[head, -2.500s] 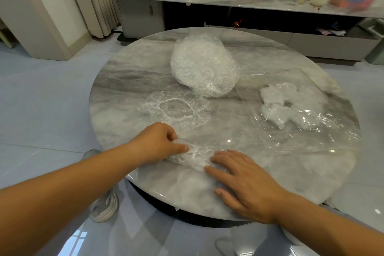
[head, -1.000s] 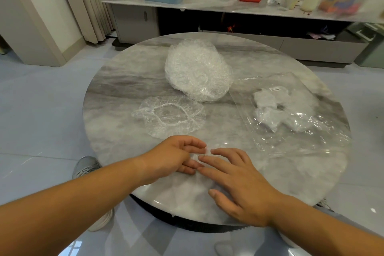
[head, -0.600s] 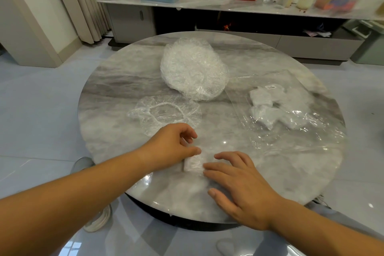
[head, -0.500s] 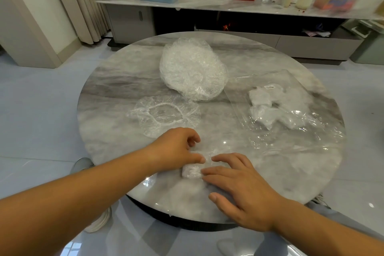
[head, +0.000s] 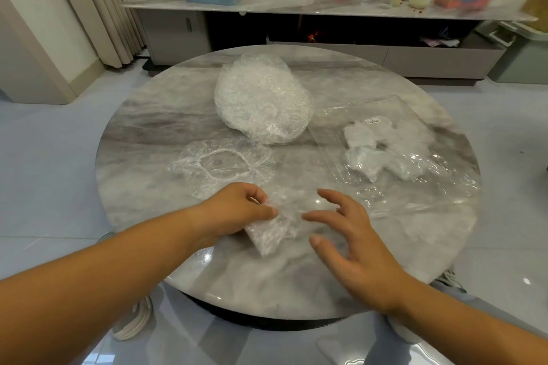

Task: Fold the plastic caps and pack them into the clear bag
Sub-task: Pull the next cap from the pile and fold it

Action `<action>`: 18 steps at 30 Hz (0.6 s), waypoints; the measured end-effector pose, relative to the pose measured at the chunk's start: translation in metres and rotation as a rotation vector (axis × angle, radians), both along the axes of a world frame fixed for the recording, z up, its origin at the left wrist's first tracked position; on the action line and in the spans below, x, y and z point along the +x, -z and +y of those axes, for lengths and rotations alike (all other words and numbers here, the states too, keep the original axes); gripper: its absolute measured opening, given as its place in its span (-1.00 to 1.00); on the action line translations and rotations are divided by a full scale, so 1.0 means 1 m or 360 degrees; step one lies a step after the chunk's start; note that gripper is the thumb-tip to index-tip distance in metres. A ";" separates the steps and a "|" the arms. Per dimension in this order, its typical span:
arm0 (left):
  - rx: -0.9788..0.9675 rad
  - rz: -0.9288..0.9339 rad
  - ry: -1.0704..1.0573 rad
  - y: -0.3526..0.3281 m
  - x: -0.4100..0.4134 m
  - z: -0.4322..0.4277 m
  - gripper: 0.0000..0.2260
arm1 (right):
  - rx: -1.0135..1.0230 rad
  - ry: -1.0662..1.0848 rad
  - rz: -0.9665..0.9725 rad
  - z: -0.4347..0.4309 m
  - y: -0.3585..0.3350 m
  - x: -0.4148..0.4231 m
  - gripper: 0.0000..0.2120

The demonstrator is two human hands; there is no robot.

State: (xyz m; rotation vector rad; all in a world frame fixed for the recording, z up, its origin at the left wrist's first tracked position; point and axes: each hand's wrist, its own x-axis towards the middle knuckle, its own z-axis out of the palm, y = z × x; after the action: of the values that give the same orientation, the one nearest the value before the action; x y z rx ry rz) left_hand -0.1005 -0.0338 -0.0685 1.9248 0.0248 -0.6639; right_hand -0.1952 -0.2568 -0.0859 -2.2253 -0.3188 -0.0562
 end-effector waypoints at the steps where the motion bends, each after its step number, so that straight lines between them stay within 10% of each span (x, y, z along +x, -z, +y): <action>1: -0.0082 0.0048 -0.0054 -0.001 0.000 0.001 -0.83 | 0.0181 0.0103 0.0177 0.003 -0.004 0.002 -0.70; 13: -0.0779 0.0344 -0.0225 -0.004 -0.015 -0.006 -0.77 | 0.1555 0.0413 0.1043 0.014 -0.021 0.019 -0.53; 18: -0.0689 0.0438 -0.0194 -0.002 -0.023 -0.011 -0.73 | 0.1441 0.0399 0.0828 0.012 -0.028 0.024 -0.56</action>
State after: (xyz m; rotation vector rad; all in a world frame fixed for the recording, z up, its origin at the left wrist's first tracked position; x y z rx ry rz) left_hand -0.1238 -0.0447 -0.0665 1.3976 0.1574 -0.7766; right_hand -0.1710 -0.2444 -0.0581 -1.2979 0.2448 0.2050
